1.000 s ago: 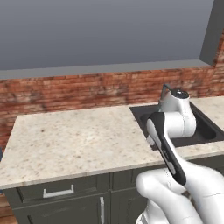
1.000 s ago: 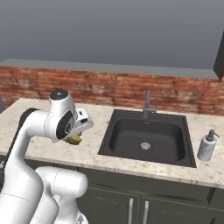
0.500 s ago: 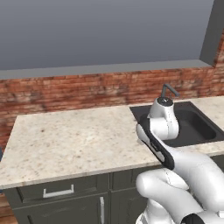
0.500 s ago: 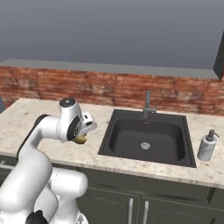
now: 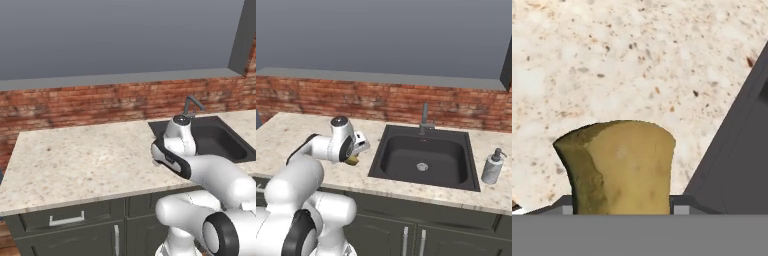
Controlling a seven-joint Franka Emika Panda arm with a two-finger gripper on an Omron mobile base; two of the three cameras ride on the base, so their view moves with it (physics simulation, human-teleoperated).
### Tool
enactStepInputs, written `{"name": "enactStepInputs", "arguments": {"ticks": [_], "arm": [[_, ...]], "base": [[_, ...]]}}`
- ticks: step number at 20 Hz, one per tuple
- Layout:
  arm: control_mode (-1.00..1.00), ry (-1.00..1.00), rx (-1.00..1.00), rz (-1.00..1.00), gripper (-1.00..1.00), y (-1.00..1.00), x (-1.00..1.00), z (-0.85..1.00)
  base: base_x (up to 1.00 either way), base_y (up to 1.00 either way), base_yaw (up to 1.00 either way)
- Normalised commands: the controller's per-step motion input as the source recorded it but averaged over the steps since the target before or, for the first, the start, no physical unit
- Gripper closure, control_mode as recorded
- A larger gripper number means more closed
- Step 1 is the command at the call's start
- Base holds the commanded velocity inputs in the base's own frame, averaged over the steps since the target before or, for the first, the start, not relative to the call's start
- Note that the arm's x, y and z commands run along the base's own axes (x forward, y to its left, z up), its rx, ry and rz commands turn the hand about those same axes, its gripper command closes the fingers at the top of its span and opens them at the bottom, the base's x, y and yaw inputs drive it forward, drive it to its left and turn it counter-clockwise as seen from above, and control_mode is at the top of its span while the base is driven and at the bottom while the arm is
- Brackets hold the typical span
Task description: Restock the sink supplies by placing the sponge and soap dispenser on the counter and next to the sink. Make sure the soap dispenser is upright.
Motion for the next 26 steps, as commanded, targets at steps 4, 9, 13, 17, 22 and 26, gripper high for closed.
{"name": "enactStepInputs", "arguments": {"ticks": [4, 9, 13, 17, 22, 26], "arm": [[-1.0, 0.0, 0.0, 0.0, 1.0, 0.0, 0.22, -0.25], [-1.0, 0.0, 0.0, 0.0, 1.0, 0.0, 0.28, -0.29], [-1.0, 0.0, 0.0, 0.0, 1.0, -0.02, 0.33, -0.25], [-1.0, 0.0, 0.0, 0.0, 1.0, -0.09, 0.34, -0.19], [-1.0, 0.0, 0.0, 0.0, -1.0, -0.09, 0.23, -0.22], [-1.0, 0.0, 0.0, -0.01, -1.0, -0.04, 0.04, -0.19]], "base": [[0.0, 0.0, 0.0], [0.0, 0.0, 0.0], [0.0, 0.0, 0.0], [0.0, 0.0, 0.0], [0.0, 0.0, 0.0], [0.0, 0.0, 0.0]]}}
